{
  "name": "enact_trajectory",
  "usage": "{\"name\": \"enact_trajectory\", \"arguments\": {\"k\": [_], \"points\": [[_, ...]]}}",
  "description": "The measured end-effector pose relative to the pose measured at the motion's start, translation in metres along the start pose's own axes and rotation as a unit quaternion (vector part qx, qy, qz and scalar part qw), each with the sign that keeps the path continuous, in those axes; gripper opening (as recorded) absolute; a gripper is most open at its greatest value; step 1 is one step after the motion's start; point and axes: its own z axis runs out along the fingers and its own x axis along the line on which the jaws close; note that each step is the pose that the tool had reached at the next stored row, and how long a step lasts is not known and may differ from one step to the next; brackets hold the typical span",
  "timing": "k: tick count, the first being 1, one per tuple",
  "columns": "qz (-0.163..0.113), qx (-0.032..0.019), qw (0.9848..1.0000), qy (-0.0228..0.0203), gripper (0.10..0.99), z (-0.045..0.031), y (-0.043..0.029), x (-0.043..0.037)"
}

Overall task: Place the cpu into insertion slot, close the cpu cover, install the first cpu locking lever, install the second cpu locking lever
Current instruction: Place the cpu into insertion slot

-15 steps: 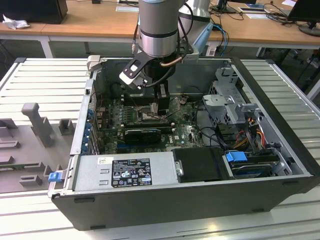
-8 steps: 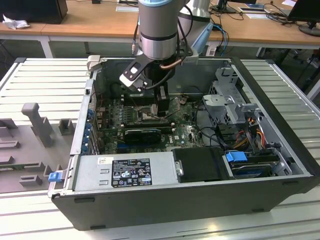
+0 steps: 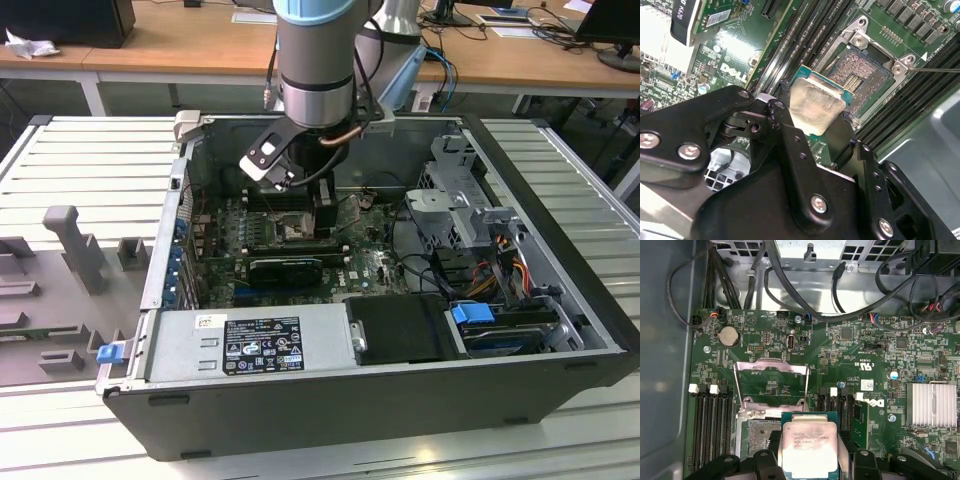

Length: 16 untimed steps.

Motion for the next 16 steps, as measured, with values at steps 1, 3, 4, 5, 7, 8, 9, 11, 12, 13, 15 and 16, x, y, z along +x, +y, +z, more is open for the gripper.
{"name": "enact_trajectory", "arguments": {"k": [1, 3, 4, 5, 7, 8, 9, 11, 12, 13, 15, 16], "points": [[0.000, 0.0003, 1.0000, 0.0000, 0.529, 0.0016, -0.0001, 0.0000], [0.000, 0.0007, 1.0000, 0.0000, 0.529, 0.0037, -0.0003, 0.0000], [0.000, 0.0011, 1.0000, 0.0000, 0.529, 0.0043, -0.0004, 0.0000], [0.000, 0.0014, 1.0000, 0.0000, 0.529, 0.0051, -0.0004, 0.0000], [0.000, 0.0019, 1.0000, 0.0000, 0.529, 0.0078, -0.0007, -0.0001], [0.000, 0.0021, 1.0000, 0.0001, 0.529, 0.0093, -0.0008, -0.0001], [0.000, 0.0024, 1.0000, 0.0001, 0.529, 0.0113, -0.0010, -0.0001], [0.000, 0.0025, 1.0000, 0.0001, 0.529, 0.0152, -0.0013, 0.0002], [0.000, 0.0025, 1.0000, 0.0002, 0.529, 0.0177, -0.0016, 0.0007], [0.000, 0.0030, 1.0000, -0.0002, 0.529, 0.0217, -0.0024, 0.0016], [0.000, 0.0029, 1.0000, -0.0001, 0.529, 0.0220, -0.0023, 0.0017], [0.000, 0.0027, 1.0000, 0.0002, 0.529, 0.0215, -0.0022, 0.0018]]}}
